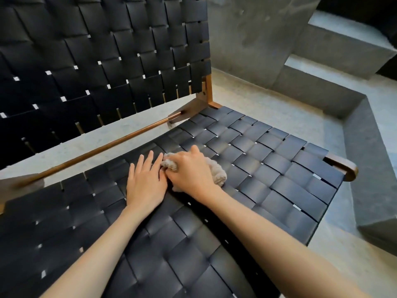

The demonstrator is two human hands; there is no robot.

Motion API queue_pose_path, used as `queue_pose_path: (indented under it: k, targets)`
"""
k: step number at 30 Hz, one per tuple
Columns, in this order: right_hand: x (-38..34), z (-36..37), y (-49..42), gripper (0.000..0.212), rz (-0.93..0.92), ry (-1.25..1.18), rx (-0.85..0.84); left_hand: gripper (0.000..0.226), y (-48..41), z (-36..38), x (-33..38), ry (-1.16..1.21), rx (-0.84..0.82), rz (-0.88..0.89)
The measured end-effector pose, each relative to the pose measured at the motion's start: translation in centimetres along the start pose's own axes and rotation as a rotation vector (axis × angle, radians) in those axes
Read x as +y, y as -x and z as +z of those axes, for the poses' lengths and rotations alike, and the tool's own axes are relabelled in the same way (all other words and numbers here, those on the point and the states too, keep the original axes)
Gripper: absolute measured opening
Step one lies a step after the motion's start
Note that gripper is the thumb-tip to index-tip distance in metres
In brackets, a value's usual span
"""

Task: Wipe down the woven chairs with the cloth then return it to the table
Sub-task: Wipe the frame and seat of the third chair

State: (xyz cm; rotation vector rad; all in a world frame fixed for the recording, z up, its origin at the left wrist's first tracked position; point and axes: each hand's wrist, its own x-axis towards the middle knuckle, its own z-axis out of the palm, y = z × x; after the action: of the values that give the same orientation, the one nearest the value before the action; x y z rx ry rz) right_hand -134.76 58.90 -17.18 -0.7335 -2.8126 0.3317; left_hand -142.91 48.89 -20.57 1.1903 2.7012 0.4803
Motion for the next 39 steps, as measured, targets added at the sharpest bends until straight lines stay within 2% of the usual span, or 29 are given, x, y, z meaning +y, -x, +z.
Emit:
queue_pose_path:
  k: [2, 5, 9, 11, 17, 20, 24, 32, 36, 39]
  targets:
    - [2.2, -1.0, -0.2, 0.027, -0.01, 0.119, 0.013, 0.05, 0.1, 0.0, 0.1, 0.032, 0.005, -0.012]
    - [7.7, -3.2, -1.0, 0.032, 0.118, 0.273, 0.029, 0.048, -0.4, -0.3, 0.2, 0.037, 0.014, -0.021]
    - [14.6, -5.7, -2.1, 0.031, 0.282, 0.331, 0.176, 0.035, -2.1, -0.8, 0.2, 0.026, 0.133, 0.045]
    - [16.2, -5.9, -3.5, 0.031, 0.342, 0.36, 0.226, 0.032, -2.8, -0.6, 0.2, 0.071, 0.118, 0.005]
    - [16.9, -4.9, -7.9, 0.032, 0.43, 0.369, 0.294, 0.051, -5.6, 0.4, -1.3, 0.068, 0.034, -0.018]
    - [16.5, -4.5, -8.3, 0.035, 0.4, 0.342, 0.289, 0.053, -6.0, 1.2, -1.5, 0.012, 0.014, -0.05]
    - [14.3, -4.2, -7.0, 0.028, 0.311, 0.235, 0.199, 0.053, -5.7, 1.4, -1.3, 0.006, 0.038, -0.051]
    - [3.5, -0.1, -2.8, 0.02, 0.02, 0.047, 0.051, 0.051, -5.3, 0.9, -1.1, 0.013, 0.013, -0.054]
    - [4.3, -0.2, -3.0, 0.027, -0.11, 0.084, 0.037, 0.05, -5.0, 0.7, -1.1, 0.021, 0.023, -0.039]
    - [8.3, -1.2, -4.9, 0.037, 0.003, 0.224, 0.107, 0.05, -5.2, 0.9, -1.5, 0.034, 0.029, -0.03]
